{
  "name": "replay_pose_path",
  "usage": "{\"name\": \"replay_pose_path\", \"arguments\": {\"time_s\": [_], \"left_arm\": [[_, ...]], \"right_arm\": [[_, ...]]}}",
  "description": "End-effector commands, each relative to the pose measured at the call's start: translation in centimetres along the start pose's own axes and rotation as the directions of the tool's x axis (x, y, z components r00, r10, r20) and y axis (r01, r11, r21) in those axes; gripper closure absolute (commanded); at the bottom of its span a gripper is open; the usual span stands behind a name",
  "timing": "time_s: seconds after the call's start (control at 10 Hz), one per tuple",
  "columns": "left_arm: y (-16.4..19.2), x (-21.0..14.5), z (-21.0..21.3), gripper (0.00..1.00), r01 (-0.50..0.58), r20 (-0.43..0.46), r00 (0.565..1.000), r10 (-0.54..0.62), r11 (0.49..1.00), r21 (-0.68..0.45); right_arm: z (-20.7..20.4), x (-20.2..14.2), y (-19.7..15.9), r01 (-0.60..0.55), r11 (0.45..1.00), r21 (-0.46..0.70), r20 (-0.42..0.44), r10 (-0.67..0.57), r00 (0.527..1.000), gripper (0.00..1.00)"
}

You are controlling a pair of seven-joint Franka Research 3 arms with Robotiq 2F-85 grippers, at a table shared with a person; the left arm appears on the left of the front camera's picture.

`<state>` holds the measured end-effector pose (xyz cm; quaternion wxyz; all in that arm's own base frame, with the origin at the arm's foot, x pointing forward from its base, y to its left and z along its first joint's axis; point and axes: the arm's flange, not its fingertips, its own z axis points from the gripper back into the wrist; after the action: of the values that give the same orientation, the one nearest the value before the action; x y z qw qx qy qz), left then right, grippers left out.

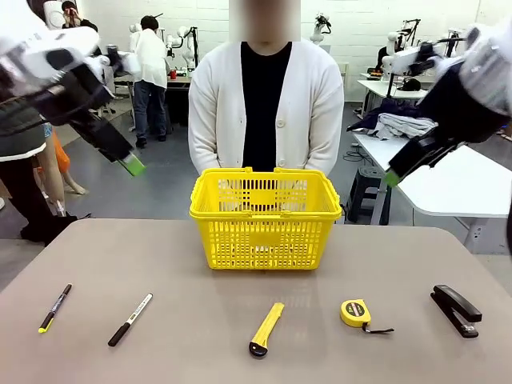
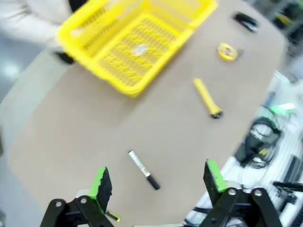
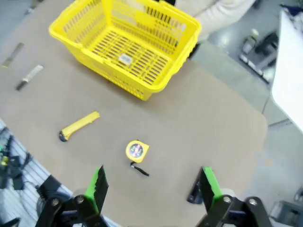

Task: Place the items the person wants into the basket.
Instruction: Pick up the item the person points to and place it in the Market Basket.

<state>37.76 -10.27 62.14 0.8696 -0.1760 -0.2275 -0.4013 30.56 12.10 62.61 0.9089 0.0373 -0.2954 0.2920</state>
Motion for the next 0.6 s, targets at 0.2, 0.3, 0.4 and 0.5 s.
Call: {"name": "replay_pose_path", "arguments": {"time_s": [0.2, 0.3, 0.4, 0.5], "left_arm": [[7.7, -3.8, 9.8, 0.0, 0.144, 0.129, 0.986, -0.102, 0.911, -0.387], [8.2, -5.7, 12.0, 0.0, 0.183, 0.185, 0.975, -0.127, 0.926, -0.331], [8.9, -7.9, 14.3, 0.0, 0.204, 0.241, 0.96, -0.142, 0.945, -0.257], [9.5, -9.8, 15.7, 0.0, 0.204, 0.276, 0.95, -0.148, 0.961, -0.186]], "right_arm": [[2.4, -7.8, -10.8, 0.004, 0.929, 0.371, 0.185, -0.079, 0.98, 0.0], [3.5, -9.9, -12.5, 0.0, 0.92, 0.392, 0.21, -0.09, 0.973, 0.0], [4.9, -12.1, -14.1, 0.009, 0.912, 0.41, 0.256, -0.124, 0.959, 0.0], [6.4, -13.8, -14.9, -0.015, 0.903, 0.429, 0.303, -0.128, 0.944, 0.0]]}}
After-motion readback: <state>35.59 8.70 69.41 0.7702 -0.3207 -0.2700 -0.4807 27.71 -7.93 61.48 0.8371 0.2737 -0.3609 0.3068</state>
